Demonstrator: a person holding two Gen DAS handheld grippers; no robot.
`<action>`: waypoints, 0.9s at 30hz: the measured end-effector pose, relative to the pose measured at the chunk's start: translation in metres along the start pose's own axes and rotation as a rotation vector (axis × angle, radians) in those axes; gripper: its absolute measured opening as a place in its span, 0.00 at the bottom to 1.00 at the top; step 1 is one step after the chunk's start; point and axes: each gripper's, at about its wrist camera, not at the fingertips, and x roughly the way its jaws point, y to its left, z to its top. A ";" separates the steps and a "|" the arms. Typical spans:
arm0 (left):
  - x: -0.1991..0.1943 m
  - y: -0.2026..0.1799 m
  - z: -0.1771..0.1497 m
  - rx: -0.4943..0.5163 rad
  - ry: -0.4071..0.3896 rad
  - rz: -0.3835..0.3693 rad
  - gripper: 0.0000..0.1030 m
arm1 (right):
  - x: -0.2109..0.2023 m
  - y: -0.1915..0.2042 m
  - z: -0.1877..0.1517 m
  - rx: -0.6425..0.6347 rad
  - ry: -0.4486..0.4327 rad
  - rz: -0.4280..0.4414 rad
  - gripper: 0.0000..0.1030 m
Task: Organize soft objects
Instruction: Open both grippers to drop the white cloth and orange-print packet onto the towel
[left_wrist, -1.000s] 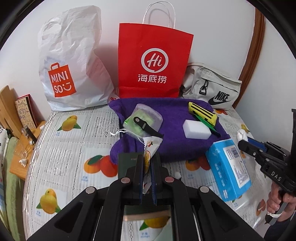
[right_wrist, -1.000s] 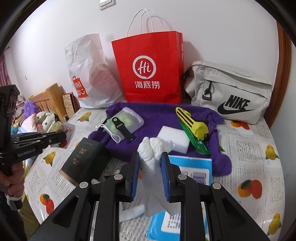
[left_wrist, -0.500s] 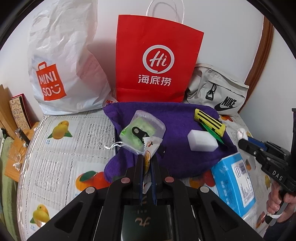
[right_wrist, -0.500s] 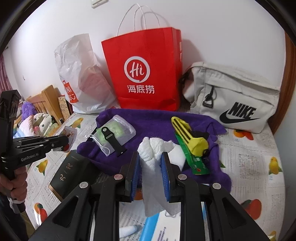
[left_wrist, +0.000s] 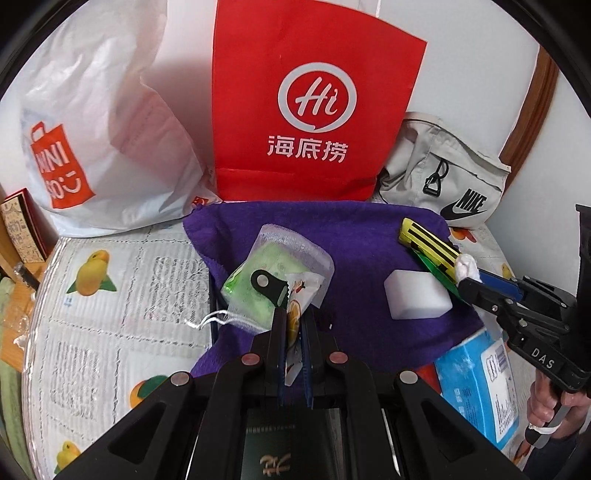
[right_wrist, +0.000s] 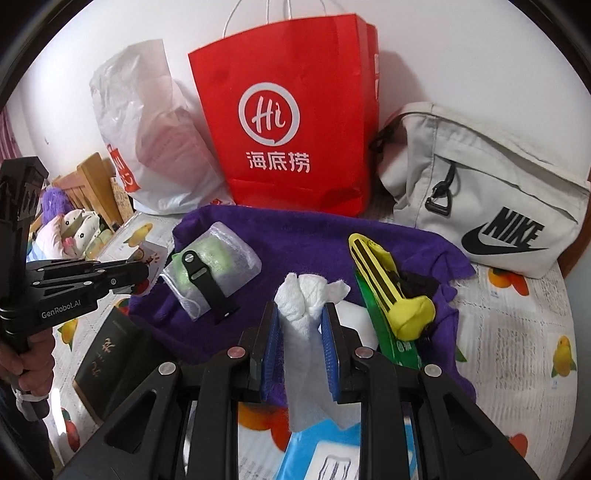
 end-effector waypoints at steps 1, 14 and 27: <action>0.003 0.000 0.002 0.000 0.005 -0.002 0.08 | 0.004 0.000 0.001 -0.004 0.009 -0.001 0.22; 0.041 -0.012 0.018 0.014 0.073 -0.045 0.09 | 0.035 -0.004 0.009 -0.027 0.070 0.010 0.22; 0.062 -0.011 0.027 0.004 0.103 -0.085 0.28 | 0.058 -0.002 0.016 -0.048 0.104 0.008 0.40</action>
